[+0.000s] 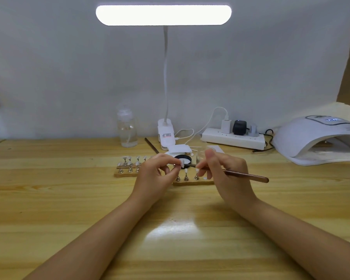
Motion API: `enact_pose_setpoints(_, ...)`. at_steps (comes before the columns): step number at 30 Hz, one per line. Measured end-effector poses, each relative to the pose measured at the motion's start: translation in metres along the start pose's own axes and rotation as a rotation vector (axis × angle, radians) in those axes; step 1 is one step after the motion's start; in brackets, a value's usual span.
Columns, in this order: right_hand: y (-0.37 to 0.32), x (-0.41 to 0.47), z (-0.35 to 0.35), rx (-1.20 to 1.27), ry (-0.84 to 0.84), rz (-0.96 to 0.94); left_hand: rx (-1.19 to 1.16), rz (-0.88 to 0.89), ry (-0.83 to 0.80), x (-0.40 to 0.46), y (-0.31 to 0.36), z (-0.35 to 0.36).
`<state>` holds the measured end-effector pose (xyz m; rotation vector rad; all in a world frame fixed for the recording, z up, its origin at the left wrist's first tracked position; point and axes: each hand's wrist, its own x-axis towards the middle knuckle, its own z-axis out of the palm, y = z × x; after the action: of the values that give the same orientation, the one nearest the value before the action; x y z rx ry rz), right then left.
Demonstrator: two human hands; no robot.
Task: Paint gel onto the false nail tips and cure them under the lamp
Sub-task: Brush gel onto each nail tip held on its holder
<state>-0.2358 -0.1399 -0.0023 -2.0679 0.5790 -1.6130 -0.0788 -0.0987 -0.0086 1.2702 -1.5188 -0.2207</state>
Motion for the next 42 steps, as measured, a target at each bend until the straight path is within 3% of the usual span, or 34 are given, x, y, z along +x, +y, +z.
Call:
enact_pose_setpoints(8, 0.0017, -0.004, 0.0028, 0.054, -0.007, 0.073, -0.017, -0.006, -0.011, 0.0009, -0.0003, 0.0003)
enact_pose_setpoints(13, 0.0015, -0.0014, 0.0032, -0.008, 0.002, 0.006, -0.018, 0.006, 0.009, 0.0018, -0.0027, 0.001)
enact_pose_setpoints(17, 0.0007, -0.0033, 0.0033, 0.071, 0.007, 0.083, -0.011, -0.005, 0.011, 0.0025, -0.0042, 0.0012)
enact_pose_setpoints(21, 0.0001, -0.0002, 0.003, -0.006, 0.004, 0.023, -0.015, -0.003, 0.005, 0.0022, -0.0044, 0.0011)
enact_pose_setpoints(25, -0.0007, -0.0025, 0.0023, 0.082, -0.007, 0.128, -0.01, -0.006, 0.0, 0.0024, -0.0046, 0.001)
enact_pose_setpoints(30, -0.0041, -0.0017, 0.0028, 0.023, -0.01, 0.077, -0.015, 0.009, 0.001, 0.002, -0.0042, 0.0007)
enact_pose_setpoints(34, -0.0051, -0.0034, 0.0021, 0.143, 0.021, 0.204, -0.01, 0.017, -0.004, 0.0018, -0.0041, 0.0009)
enact_pose_setpoints(39, -0.0067, -0.0009, 0.0019, 0.04, 0.003, 0.113, 0.0, 0.036, -0.006, 0.0024, -0.0041, 0.0007)
enact_pose_setpoints(42, -0.0078, -0.0028, 0.0023, 0.121, 0.01, 0.204, -0.009, 0.036, -0.011, 0.0024, -0.0047, 0.0008)
